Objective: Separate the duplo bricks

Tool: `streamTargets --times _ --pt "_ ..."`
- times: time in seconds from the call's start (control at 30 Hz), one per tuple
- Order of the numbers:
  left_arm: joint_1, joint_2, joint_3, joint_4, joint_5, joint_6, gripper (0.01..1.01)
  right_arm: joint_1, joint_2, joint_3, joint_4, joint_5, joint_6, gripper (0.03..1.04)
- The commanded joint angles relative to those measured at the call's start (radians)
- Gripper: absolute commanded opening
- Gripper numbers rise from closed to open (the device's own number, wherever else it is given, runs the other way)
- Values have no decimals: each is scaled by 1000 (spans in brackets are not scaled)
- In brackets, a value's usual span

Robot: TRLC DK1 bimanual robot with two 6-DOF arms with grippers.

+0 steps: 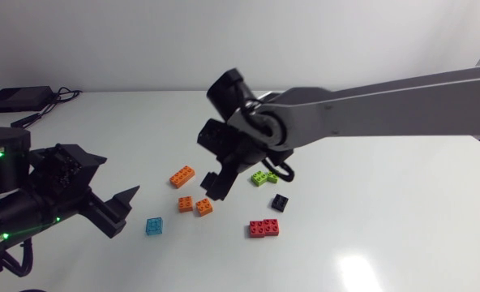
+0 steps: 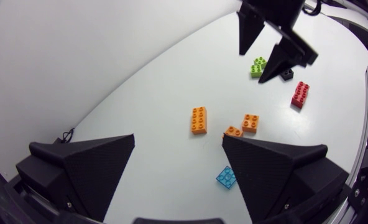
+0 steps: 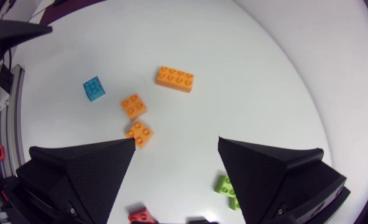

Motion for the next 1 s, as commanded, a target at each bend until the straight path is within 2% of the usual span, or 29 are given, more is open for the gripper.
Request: streamTargets --times 0.0,0.27,0.37,0.63,0.8,0.97 --pt "12 -35 32 -16 -23 26 987 -43 -110 -62 12 33 18 993" --pt "2 -178 42 -119 -76 48 987 -140 -415 -176 8 119 22 995" --pt "-3 -247 39 -139 -115 48 987 -172 -521 -223 -3 160 49 993" --pt "-1 -368 36 -221 -187 46 987 -238 -746 -306 -81 202 57 998" --pt "3 -442 53 -268 -231 46 987 -323 -886 -351 -74 243 81 997" --pt "63 -522 56 -292 -234 105 987 -387 -1007 -407 -68 257 84 997"
